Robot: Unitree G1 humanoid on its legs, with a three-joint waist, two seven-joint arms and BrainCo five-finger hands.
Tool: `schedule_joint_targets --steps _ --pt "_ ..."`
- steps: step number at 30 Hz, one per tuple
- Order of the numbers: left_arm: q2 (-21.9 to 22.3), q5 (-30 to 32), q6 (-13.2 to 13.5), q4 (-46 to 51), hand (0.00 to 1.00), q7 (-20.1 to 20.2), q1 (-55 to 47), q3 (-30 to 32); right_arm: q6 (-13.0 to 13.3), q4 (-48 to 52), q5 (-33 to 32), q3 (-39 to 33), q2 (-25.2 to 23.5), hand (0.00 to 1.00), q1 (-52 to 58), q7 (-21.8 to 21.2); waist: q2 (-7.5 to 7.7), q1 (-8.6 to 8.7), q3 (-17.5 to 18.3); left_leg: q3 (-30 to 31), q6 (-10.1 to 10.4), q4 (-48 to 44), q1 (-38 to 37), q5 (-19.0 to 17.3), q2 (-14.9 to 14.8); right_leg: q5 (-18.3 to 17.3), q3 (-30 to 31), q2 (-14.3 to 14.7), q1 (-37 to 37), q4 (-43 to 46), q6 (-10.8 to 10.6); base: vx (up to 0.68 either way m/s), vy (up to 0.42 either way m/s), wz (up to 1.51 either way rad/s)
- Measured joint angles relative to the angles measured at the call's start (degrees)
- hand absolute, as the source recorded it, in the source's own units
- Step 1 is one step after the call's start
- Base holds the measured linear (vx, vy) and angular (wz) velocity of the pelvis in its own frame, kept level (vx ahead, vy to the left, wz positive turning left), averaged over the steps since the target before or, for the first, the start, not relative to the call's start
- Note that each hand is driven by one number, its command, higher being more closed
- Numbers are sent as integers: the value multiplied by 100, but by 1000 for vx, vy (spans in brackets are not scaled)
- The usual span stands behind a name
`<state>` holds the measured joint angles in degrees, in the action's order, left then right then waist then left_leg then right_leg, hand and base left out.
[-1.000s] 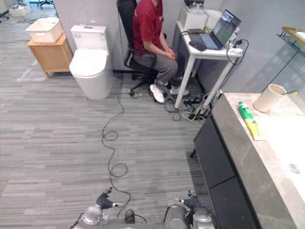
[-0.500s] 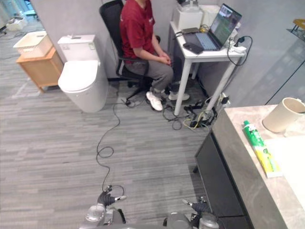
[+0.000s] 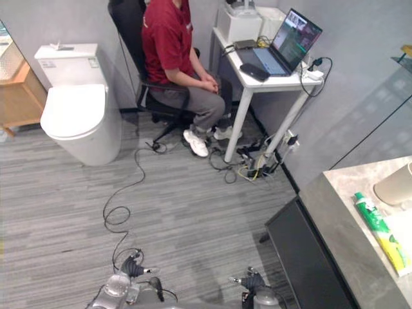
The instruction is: Organize washtable
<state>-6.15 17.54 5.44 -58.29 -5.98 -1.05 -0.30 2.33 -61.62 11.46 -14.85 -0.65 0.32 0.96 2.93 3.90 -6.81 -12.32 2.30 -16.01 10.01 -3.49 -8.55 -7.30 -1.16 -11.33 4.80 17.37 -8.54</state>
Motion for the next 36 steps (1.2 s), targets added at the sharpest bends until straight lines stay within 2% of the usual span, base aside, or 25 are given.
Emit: schedule_joint_targets --steps 1,2,3,4,5,6,7,8,9,10,12,16,17,18,19,20,21,22,23,25,27,30,31,33,36 --pt "64 -21 18 2 0 30 -1 0 1 15 -15 1 21 0 -1 -2 -42 -14 -23 -109 -20 9 -76 -64 19 4 19 -56 -166 328 -5 -38 213 -65" --pt "79 -9 19 -9 0 64 -18 -10 9 32 -66 22 50 0 -20 -8 -33 -61 -57 -479 -99 121 -345 -139 88 52 39 -304 -681 1276 75 -40 173 -85" --pt "76 -3 17 -31 0 73 -19 -6 16 44 -64 34 60 0 -27 -16 -31 -86 -67 -674 -112 199 -497 -152 117 121 -16 -409 -862 1598 184 -42 177 -130" --pt "72 3 13 -38 0 81 -53 7 33 41 -82 44 91 0 -40 -17 -126 -97 -98 -1008 -135 412 -801 -173 139 208 -431 -645 -1082 1967 496 -38 176 -129" --pt "55 3 12 -47 0 88 -88 38 40 35 -86 126 116 0 -56 -15 -124 -99 -96 -1235 -134 601 -1012 -167 138 163 -992 -814 -1111 2012 565 -83 202 -161" --pt "-30 -2 6 -70 0 90 -127 110 40 -10 -84 288 138 0 -94 -14 -87 -106 -69 -1579 -96 846 -1215 -145 125 122 -1999 -978 -1074 1819 639 -84 155 -132" --pt "-71 -4 -2 -97 0 89 -128 115 27 -13 -84 337 139 0 -100 -12 -80 -113 -66 -1714 -64 965 -1281 -125 125 96 -2543 -1050 -1014 1657 699 -90 131 -142" --pt "-109 -15 -7 -138 0 98 -133 148 13 -14 -83 375 151 0 -103 -12 -79 -126 -56 -1973 -5 1171 -1319 -89 115 52 -3512 -1106 -895 1212 780 -27 85 -141" --pt "-106 -56 -13 -192 0 100 -113 295 -7 -27 -82 373 163 0 -109 -10 -38 -155 -31 -2248 84 1348 -1333 -29 133 44 -4256 -1008 -850 659 788 -6 52 -140" --pt "-102 -86 -26 -213 0 101 -111 348 -16 -38 -77 364 181 0 -114 -11 37 -156 6 -2371 128 1413 -1329 8 149 32 -4503 -929 -807 429 802 19 -7 -123" --pt "-3 -105 -68 -332 0 105 -79 393 -7 7 -74 68 275 0 -122 0 -120 -60 -60 -2494 178 1618 -1523 196 160 102 -4348 -693 -826 211 835 10 -6 -76" --pt "162 -102 -64 -359 0 115 -84 555 -40 2 -23 -138 419 0 61 -3 -128 4 -31 -2578 262 1436 -1765 42 15 -41 -4256 -513 -617 114 725 63 -22 -24" --pt "172 -129 -59 -338 0 116 -100 733 -39 -2 -23 -138 441 0 160 -3 -126 -8 19 -2666 359 845 -1602 -297 -284 -99 -4148 -362 -609 17 705 111 -134 -34" --pt "208 -176 -64 -303 0 103 -135 906 -41 -3 -22 -135 473 0 200 -4 -154 -32 38 -2732 381 445 -1529 -430 -487 -112 -4086 -257 -589 -53 720 188 -200 -77" --pt "274 -243 -77 -250 0 92 -186 1349 -51 -2 -25 -157 481 0 272 5 -215 -145 42 -2689 339 -904 -1224 -699 -1099 -119 -3904 -24 -481 -196 738 190 -190 -80" --pt "304 -274 -90 -166 0 91 -180 1446 -55 -2 -23 -162 481 0 306 4 -215 -165 44 -2582 292 -1555 -1069 -679 -1368 -115 -3807 74 -420 -216 741 219 -194 -95" --pt "327 -319 -111 -16 0 74 -275 1454 -49 13 -26 -153 478 0 395 5 -306 -158 23 -2197 62 -2517 -817 -513 -1760 -146 -3651 272 -256 -262 767 216 -151 -75" --pt "357 -343 -106 53 0 73 -320 1451 -51 12 -25 -131 491 0 465 10 -359 -167 59 -1814 -78 -3105 -586 -297 -1951 -167 -3484 376 -142 -363 797 249 -88 -96" --pt "390 -346 -88 64 0 64 -332 1437 -62 10 -26 -88 531 0 489 13 -349 -205 94 -1326 -4 -3532 -319 -271 -1920 -211 -3211 440 -92 -469 825 194 14 -91" --pt "480 -346 -53 59 0 66 -334 1384 -69 6 -23 -101 559 0 457 13 -404 -185 100 -903 172 -3520 -93 -673 -1611 -181 -2856 421 -102 -549 834 190 98 -102" --pt "534 -441 20 65 0 49 -330 1367 -74 0 -18 -99 575 0 453 9 -406 -243 89 -429 189 -2678 1 -937 -1153 -115 -2245 412 -146 -612 772 163 178 -138" --pt "557 -463 32 101 0 35 -326 1385 -69 16 -9 -99 575 0 454 6 -407 -324 91 409 229 -1147 -48 -894 -825 -92 -1520 406 -282 -580 536 124 283 -147" --pt "582 -547 57 98 0 -15 -343 1432 -71 15 -8 -84 525 0 494 2 -382 -323 104 464 438 -753 -283 -767 -617 -80 -1179 302 -315 -583 326 141 290 -118" --pt "530 -562 71 205 0 -61 -352 1438 -52 49 -8 -92 368 0 655 -11 -116 -285 247 142 324 -691 -313 -873 -437 165 -1134 96 -312 -855 246 223 238 -66" --pt "541 -560 59 191 0 -43 -350 1433 -49 209 -13 -112 328 0 745 -42 -104 -310 255 -82 267 -1066 -305 -1151 -311 404 -1064 -40 -318 -1080 140 210 244 -58"
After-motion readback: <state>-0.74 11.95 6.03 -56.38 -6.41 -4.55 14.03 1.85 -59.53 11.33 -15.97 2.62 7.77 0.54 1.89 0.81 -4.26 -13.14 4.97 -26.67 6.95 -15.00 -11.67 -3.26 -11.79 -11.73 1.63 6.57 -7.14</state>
